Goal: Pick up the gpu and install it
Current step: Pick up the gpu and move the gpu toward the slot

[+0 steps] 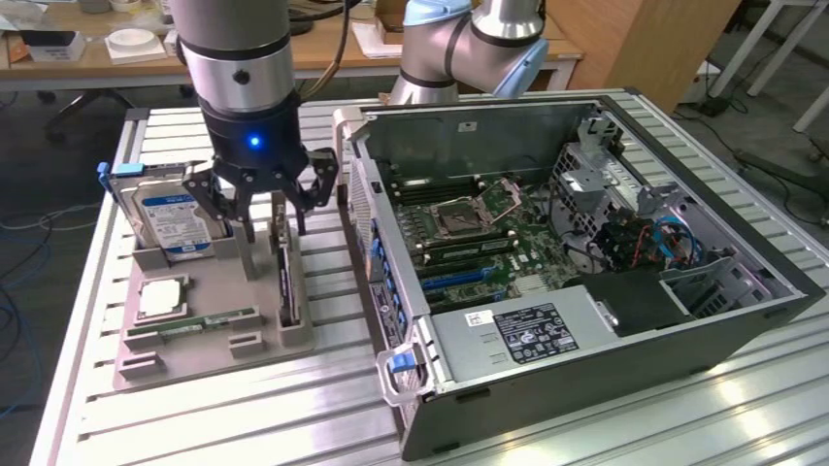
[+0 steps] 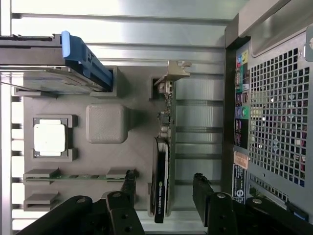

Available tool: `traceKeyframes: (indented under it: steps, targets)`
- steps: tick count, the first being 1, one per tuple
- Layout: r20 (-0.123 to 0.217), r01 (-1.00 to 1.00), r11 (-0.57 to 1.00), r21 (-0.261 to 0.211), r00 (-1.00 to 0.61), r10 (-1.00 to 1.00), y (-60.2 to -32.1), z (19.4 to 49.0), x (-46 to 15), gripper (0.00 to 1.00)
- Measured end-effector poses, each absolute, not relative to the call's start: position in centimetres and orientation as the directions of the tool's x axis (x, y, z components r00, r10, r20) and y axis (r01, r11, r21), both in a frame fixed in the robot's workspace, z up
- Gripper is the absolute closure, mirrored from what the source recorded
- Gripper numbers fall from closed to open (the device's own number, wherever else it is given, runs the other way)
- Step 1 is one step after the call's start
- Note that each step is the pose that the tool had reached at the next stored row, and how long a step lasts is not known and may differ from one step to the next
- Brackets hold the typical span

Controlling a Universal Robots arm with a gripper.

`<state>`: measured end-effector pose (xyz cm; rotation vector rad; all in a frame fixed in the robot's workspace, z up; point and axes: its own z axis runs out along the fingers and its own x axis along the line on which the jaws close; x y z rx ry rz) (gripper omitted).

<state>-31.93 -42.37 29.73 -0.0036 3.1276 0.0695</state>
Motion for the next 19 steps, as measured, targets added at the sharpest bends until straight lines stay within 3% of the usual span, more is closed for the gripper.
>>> traceKeyframes:
  steps: [19]
  targets:
    - [-0.013, -0.003, 0.999, 0.045, -1.0, -0.002, -42.4, 27.5, -31.9, 0.41]
